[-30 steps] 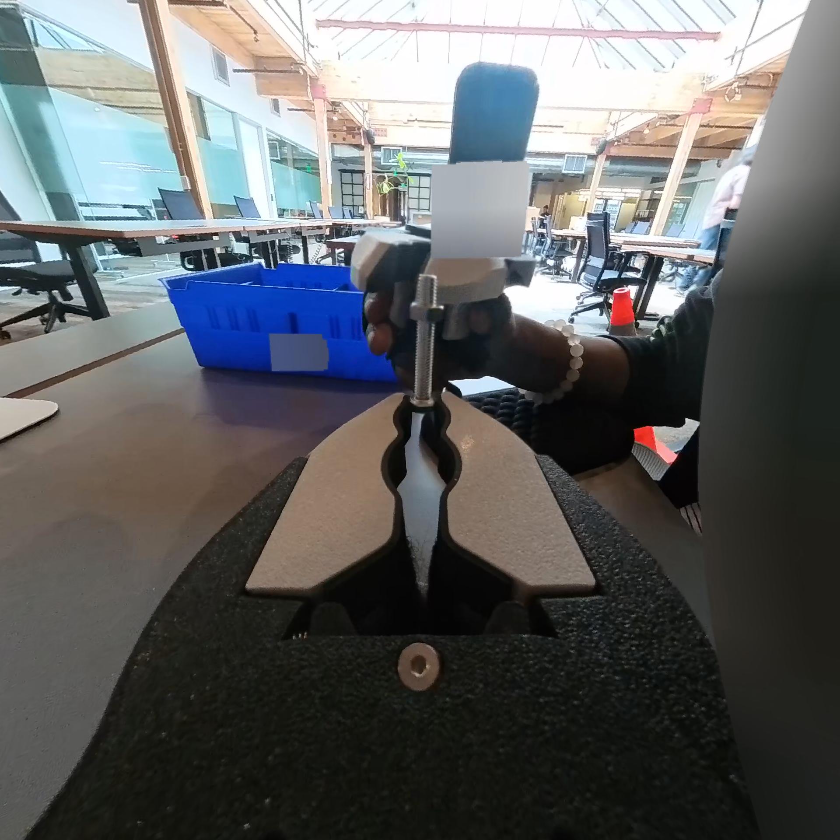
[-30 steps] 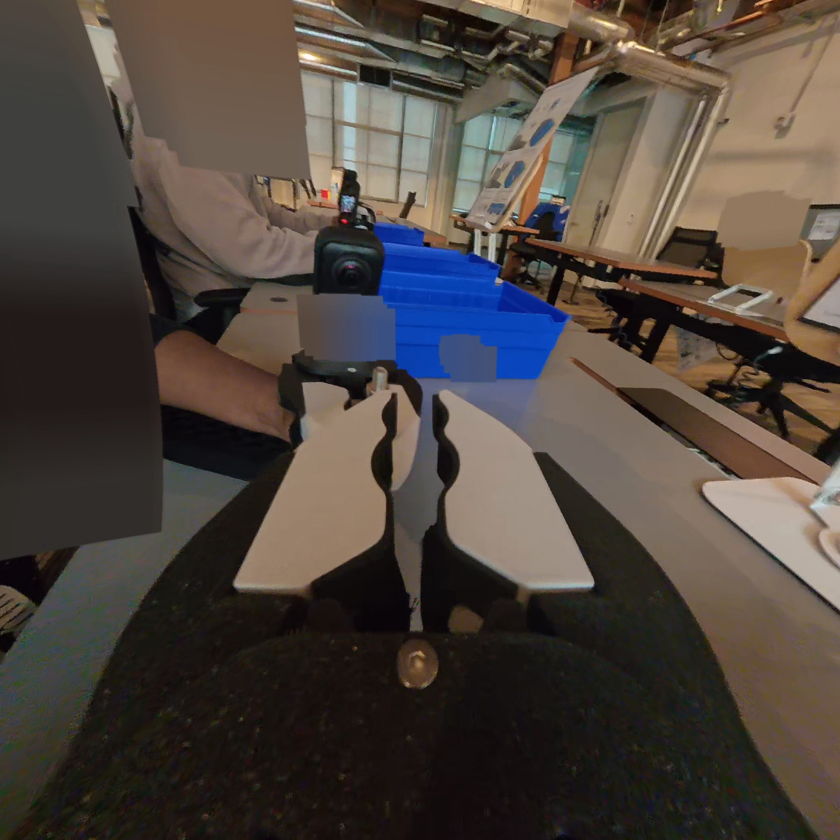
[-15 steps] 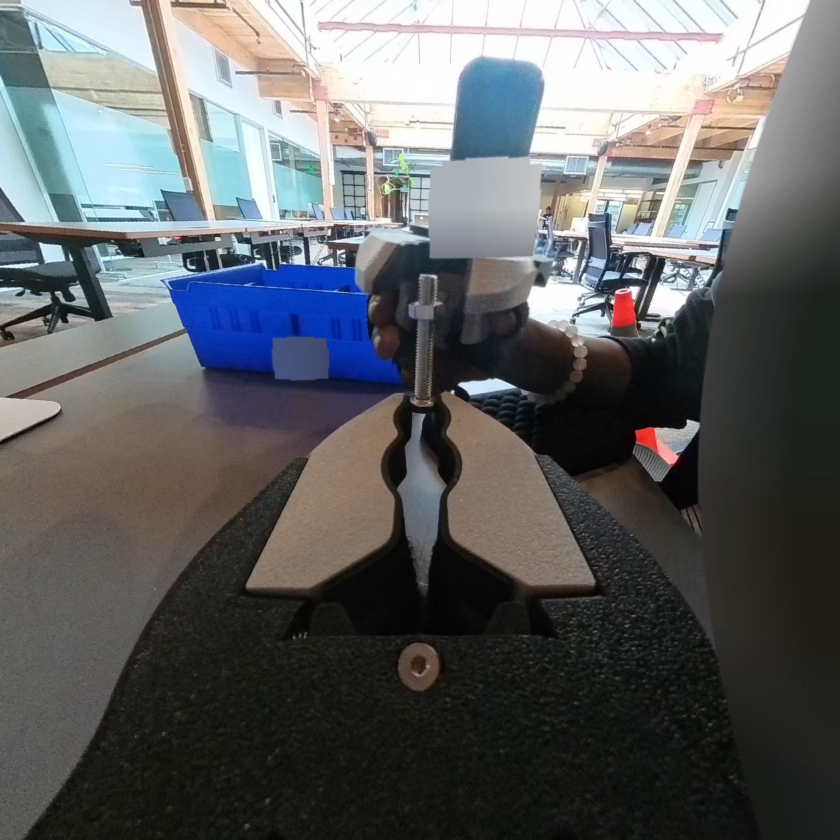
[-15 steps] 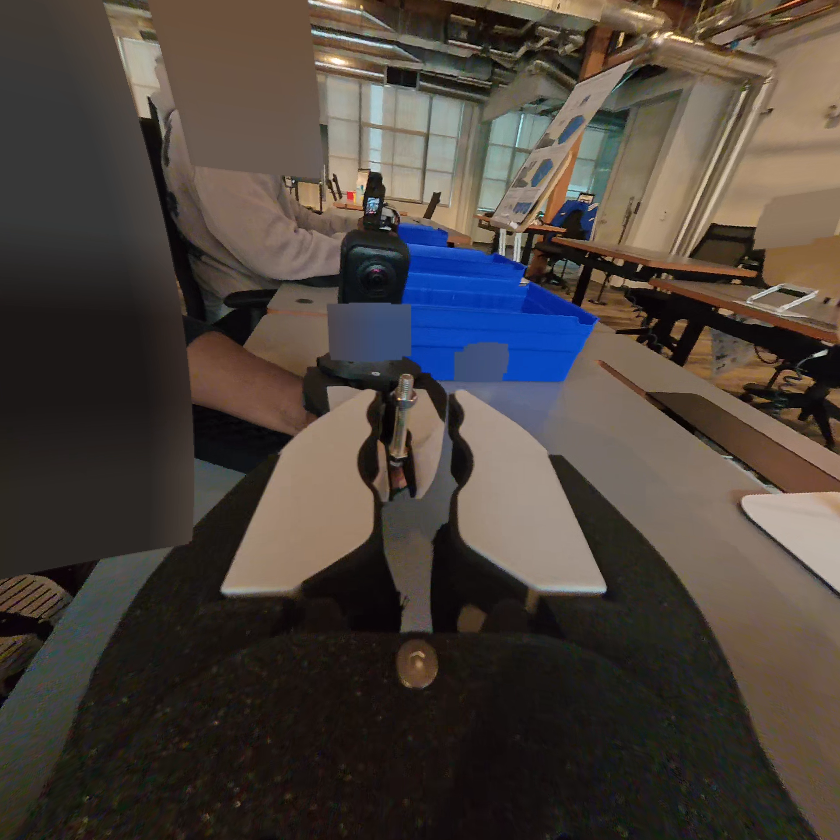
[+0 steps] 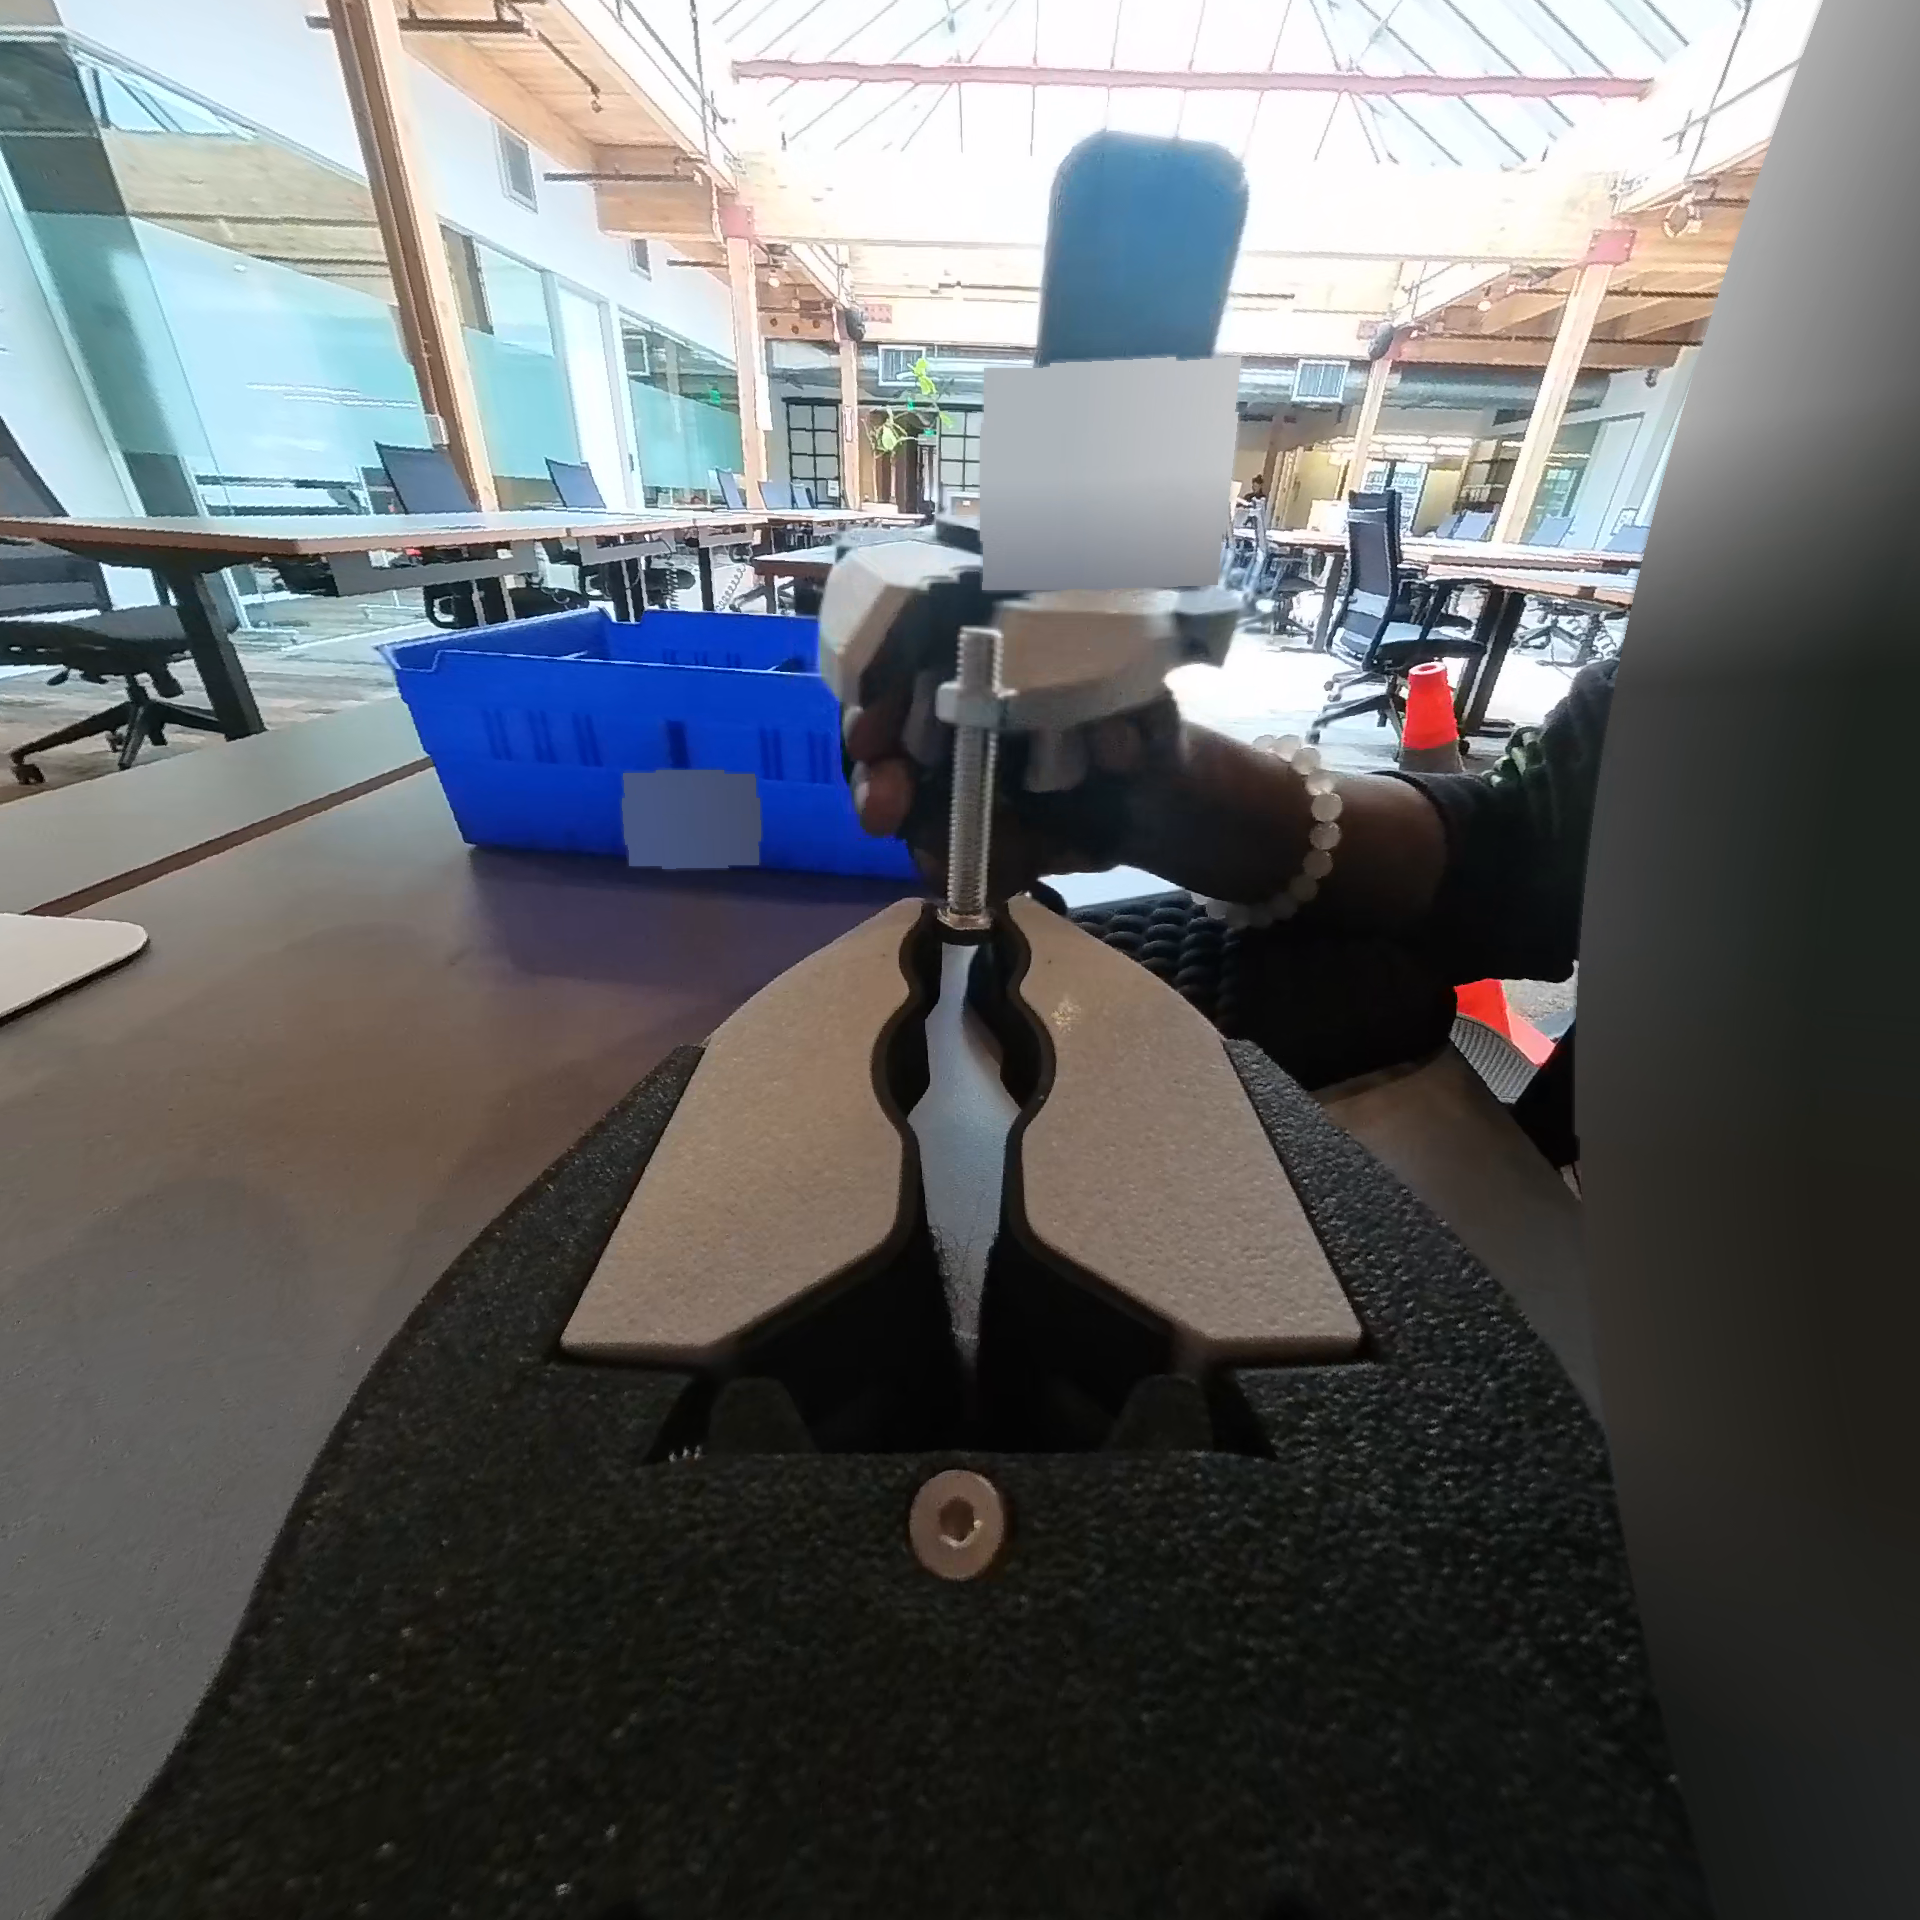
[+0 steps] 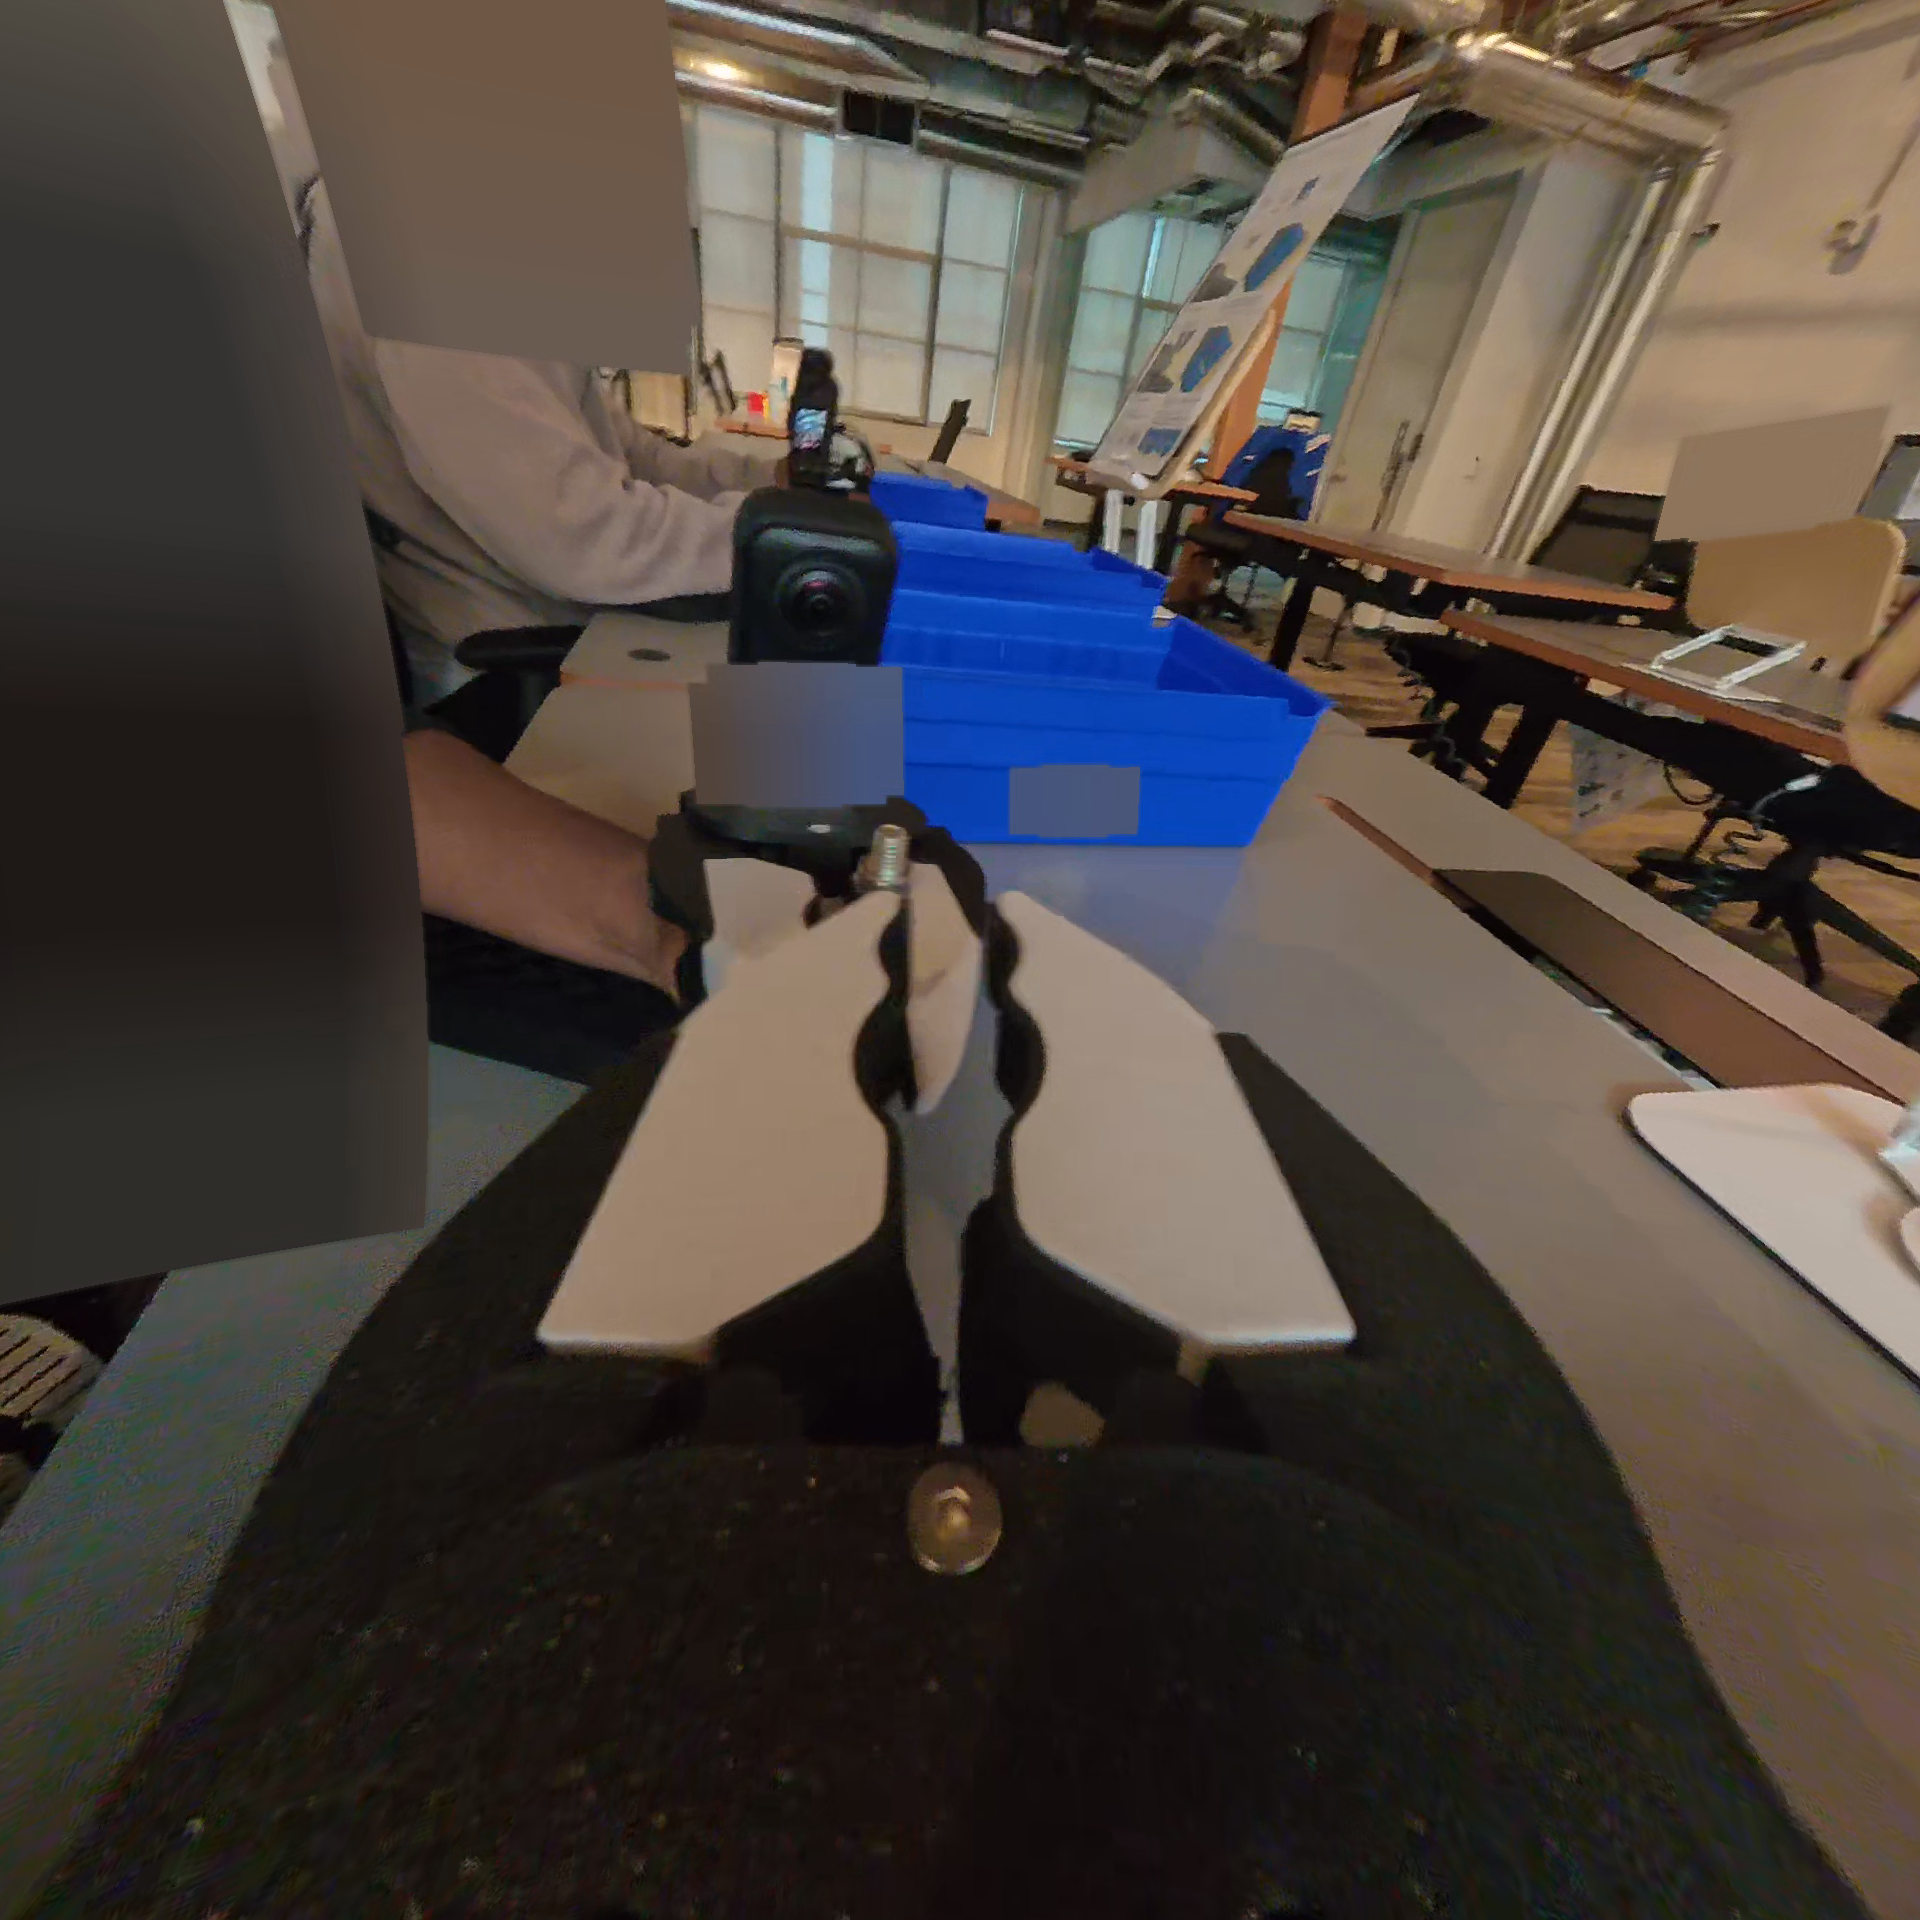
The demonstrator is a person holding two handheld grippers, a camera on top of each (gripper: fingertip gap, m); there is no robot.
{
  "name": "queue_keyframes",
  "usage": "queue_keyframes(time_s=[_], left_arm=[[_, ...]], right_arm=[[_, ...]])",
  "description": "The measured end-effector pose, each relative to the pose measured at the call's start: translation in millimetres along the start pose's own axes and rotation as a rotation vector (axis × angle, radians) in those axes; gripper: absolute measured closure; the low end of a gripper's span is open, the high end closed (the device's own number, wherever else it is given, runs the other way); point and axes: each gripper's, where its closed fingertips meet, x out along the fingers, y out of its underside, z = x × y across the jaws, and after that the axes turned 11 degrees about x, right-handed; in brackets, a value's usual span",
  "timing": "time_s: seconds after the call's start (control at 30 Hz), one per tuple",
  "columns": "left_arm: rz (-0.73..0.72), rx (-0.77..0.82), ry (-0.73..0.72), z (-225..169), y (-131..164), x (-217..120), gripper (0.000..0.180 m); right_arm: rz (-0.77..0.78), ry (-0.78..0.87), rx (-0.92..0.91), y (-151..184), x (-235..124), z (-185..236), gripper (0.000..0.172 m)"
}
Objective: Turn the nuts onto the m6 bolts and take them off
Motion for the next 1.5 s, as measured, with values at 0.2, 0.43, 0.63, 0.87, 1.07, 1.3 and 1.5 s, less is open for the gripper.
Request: queue_keyframes(time_s=[0.2, 0.43, 0.63, 0.87, 1.07, 1.3, 1.5], left_arm=[[-0.001, -0.005, -0.005, 1, 0, 0, 0.172], [0.000, -0.004, -0.005, 2, 0, 0, 0.172], [0.003, 0.004, -0.005, 1, 1, 1, 0.171], [0.002, 0.000, -0.012, 3, 1, 0, 0.172], [0.000, 0.002, -0.015, 3, 0, 0, 0.172], [-0.001, 0.000, -0.017, 4, 0, 0, 0.172], [-0.004, -0.001, -0.019, 4, 0, 0, 0.172]], right_arm=[[-0.021, -0.040, 0.009, -4, 0, 7, 0.150], [-0.046, -0.005, 0.035, -8, -9, -5, 0.165], [0.000, -0.014, 0.000, -2, 6, 7, 0.141], [-0.052, -0.020, 0.026, -10, -4, 3, 0.157], [-0.009, -0.006, -0.001, -3, 1, 4, 0.158], [-0.011, -0.029, 0.011, -4, 3, 9, 0.148], [-0.045, 0.007, 0.038, -8, -7, -4, 0.165]])
